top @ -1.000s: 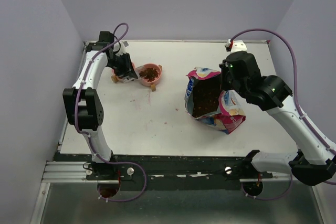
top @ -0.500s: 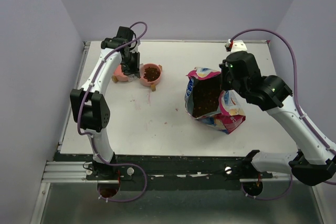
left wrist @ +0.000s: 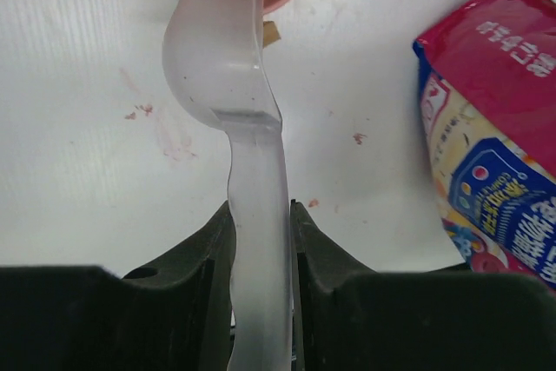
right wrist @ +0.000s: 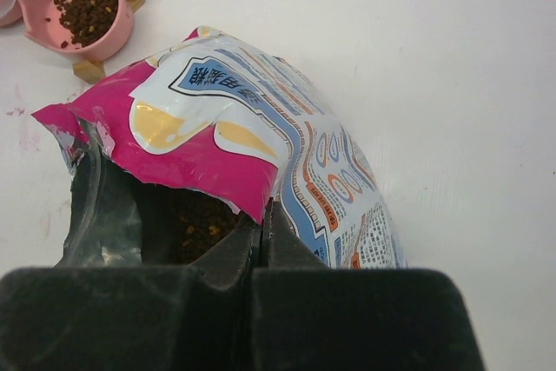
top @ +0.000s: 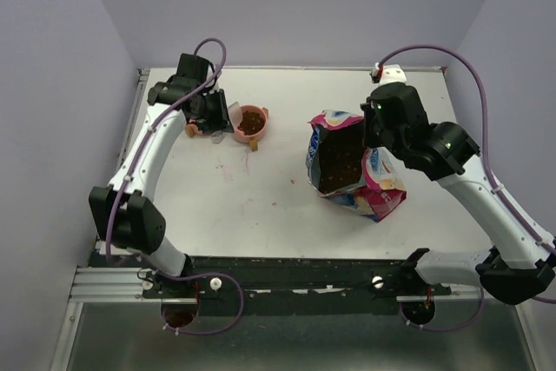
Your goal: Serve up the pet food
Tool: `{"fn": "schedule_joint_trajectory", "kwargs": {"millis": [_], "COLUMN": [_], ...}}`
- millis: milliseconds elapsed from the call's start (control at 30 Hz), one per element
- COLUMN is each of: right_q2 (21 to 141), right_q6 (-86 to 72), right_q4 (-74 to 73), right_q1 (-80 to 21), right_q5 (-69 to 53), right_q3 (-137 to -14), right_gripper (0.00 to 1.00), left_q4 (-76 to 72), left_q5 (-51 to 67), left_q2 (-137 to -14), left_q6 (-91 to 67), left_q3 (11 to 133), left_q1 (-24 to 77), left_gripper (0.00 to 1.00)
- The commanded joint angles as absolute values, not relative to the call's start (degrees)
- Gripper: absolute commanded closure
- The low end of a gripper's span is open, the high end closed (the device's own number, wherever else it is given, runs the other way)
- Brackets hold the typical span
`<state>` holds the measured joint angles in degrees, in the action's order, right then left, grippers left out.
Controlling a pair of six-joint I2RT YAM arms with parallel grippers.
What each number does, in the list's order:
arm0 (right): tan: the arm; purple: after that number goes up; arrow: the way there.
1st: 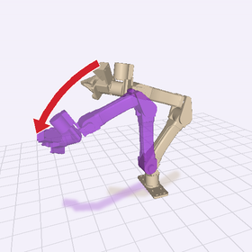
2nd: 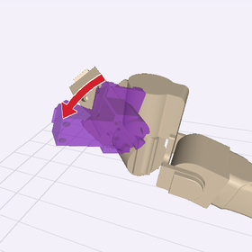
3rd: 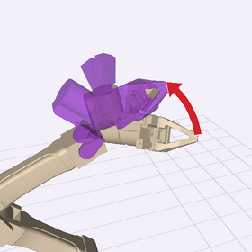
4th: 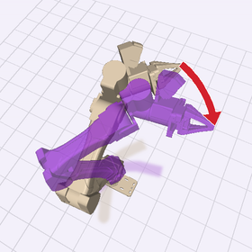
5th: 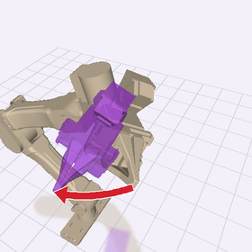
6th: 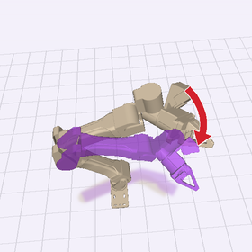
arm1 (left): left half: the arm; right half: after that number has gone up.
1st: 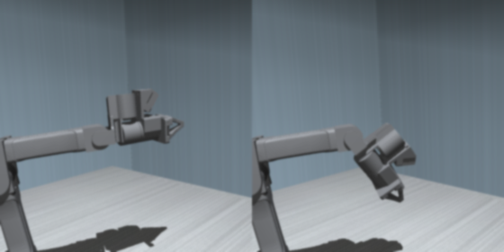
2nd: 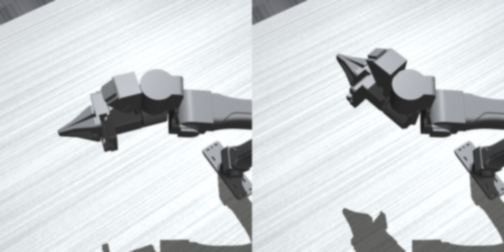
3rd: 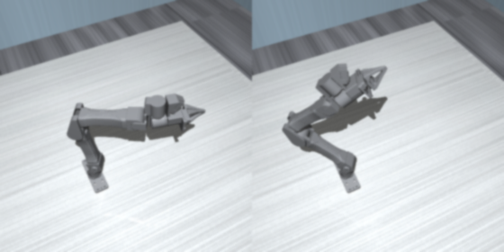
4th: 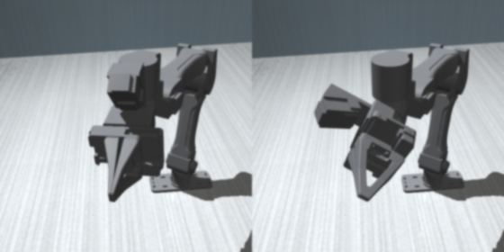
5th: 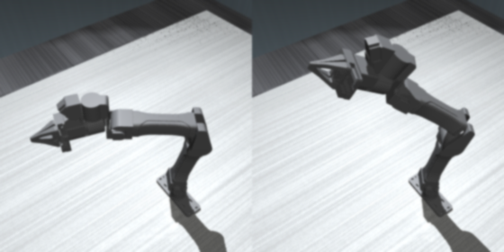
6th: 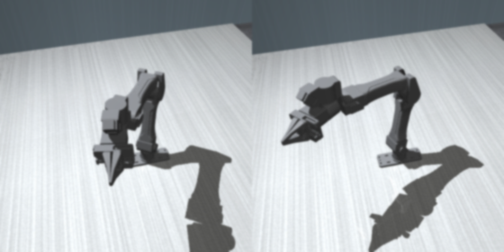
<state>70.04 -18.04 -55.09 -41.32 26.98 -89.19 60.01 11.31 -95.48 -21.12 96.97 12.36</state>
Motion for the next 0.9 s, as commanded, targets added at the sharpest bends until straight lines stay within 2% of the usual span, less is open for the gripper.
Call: {"fn": "schedule_joint_trajectory", "kwargs": {"millis": [0,167,300,567,733,867], "right_q2": [70.66,70.75,69.87,68.65,63.11,63.19], "right_q6": [-20.38,-22.76,-21.98,-17.41,-15.29,-15.73], "right_q4": [-48.34,-49.83,-49.40,-46.59,-38.86,-38.41], "right_q1": [-41.75,-41.75,-41.75,-41.75,-41.75,-41.66], "right_q5": [30.32,30.32,27.96,21.98,20.39,19.43], "right_q3": [-93.78,-93.96,-92.64,-90.62,-82.54,-82.09], "right_gripper": [0.99,0.99,0.99,0.99,0.99,0.99], "left_q4": [50.91,41.94,37.10,47.36,45.10,45.18], "left_q5": [21.61,32.06,39.98,41.83,42.62,40.88], "left_q2": [-82.12,-70.95,-63.12,-54.85,-51.77,-53.78], "left_q6": [-33.38,-41.38,-47.10,-50.36,-55.44,-58.62], "left_q3": [84.06,72.62,68.65,73.56,72.78,72.24], "left_q1": [12.39,12.48,14.05,22.14,28.90,35.49], "left_gripper": [1.00,1.00,1.00,1.00,1.00,1.00]}}
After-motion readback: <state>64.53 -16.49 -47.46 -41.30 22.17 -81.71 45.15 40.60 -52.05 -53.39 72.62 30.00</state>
